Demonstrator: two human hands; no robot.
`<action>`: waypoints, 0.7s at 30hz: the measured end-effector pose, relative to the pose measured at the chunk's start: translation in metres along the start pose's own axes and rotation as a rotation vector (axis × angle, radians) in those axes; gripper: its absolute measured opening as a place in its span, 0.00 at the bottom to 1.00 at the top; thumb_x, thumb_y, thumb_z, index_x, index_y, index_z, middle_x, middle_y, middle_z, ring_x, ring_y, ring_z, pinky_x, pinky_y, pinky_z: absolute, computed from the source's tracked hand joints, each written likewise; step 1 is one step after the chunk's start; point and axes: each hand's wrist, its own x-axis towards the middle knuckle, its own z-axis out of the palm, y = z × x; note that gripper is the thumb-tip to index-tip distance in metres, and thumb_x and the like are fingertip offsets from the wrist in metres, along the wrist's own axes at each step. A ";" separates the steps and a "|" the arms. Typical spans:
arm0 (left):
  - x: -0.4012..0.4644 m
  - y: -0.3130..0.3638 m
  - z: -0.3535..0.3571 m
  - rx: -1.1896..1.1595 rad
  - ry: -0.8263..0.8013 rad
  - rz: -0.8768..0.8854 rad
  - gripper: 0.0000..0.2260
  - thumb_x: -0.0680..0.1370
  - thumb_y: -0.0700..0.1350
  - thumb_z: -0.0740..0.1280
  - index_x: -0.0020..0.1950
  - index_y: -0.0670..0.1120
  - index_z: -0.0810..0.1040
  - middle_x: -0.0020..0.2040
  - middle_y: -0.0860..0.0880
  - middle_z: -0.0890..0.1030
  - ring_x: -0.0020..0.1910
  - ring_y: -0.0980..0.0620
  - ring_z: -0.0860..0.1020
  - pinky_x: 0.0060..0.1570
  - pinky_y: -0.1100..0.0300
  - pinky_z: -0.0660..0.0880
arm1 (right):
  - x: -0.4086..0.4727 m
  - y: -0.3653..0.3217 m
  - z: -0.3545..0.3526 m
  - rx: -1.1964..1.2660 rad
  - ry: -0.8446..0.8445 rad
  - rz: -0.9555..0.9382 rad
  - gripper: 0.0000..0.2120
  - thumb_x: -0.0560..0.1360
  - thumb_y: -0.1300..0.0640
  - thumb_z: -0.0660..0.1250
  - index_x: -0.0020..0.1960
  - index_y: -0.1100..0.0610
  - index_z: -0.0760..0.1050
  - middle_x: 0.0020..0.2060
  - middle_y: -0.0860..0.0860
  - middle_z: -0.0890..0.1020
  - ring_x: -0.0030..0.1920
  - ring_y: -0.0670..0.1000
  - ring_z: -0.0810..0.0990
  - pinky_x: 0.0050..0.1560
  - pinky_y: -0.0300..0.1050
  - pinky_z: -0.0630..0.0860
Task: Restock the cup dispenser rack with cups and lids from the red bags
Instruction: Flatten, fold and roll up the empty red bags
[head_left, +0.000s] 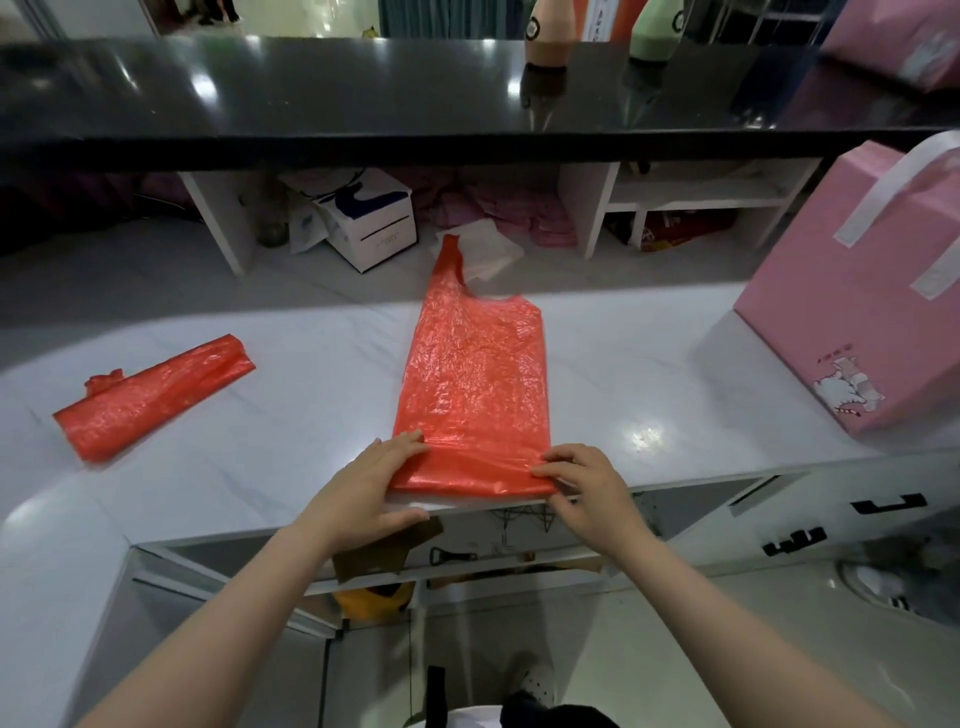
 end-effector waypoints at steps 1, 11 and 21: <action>0.000 0.000 -0.002 -0.057 0.008 -0.021 0.32 0.72 0.61 0.69 0.72 0.62 0.59 0.75 0.61 0.57 0.70 0.62 0.59 0.68 0.62 0.60 | 0.002 -0.001 -0.002 0.030 0.027 0.043 0.12 0.71 0.64 0.71 0.53 0.55 0.83 0.51 0.43 0.78 0.54 0.45 0.74 0.58 0.40 0.70; 0.006 0.010 -0.007 -0.406 0.333 -0.241 0.09 0.77 0.43 0.67 0.49 0.59 0.77 0.44 0.59 0.81 0.42 0.64 0.78 0.40 0.67 0.72 | 0.010 -0.007 0.003 0.131 0.166 0.298 0.06 0.76 0.56 0.68 0.48 0.53 0.83 0.37 0.35 0.75 0.43 0.45 0.75 0.43 0.41 0.70; 0.009 0.013 0.000 -0.437 0.405 -0.319 0.11 0.78 0.46 0.66 0.58 0.58 0.73 0.46 0.65 0.78 0.46 0.67 0.77 0.44 0.70 0.71 | 0.015 -0.009 0.002 0.257 0.155 0.410 0.09 0.76 0.51 0.67 0.55 0.43 0.76 0.38 0.42 0.80 0.42 0.41 0.78 0.44 0.38 0.74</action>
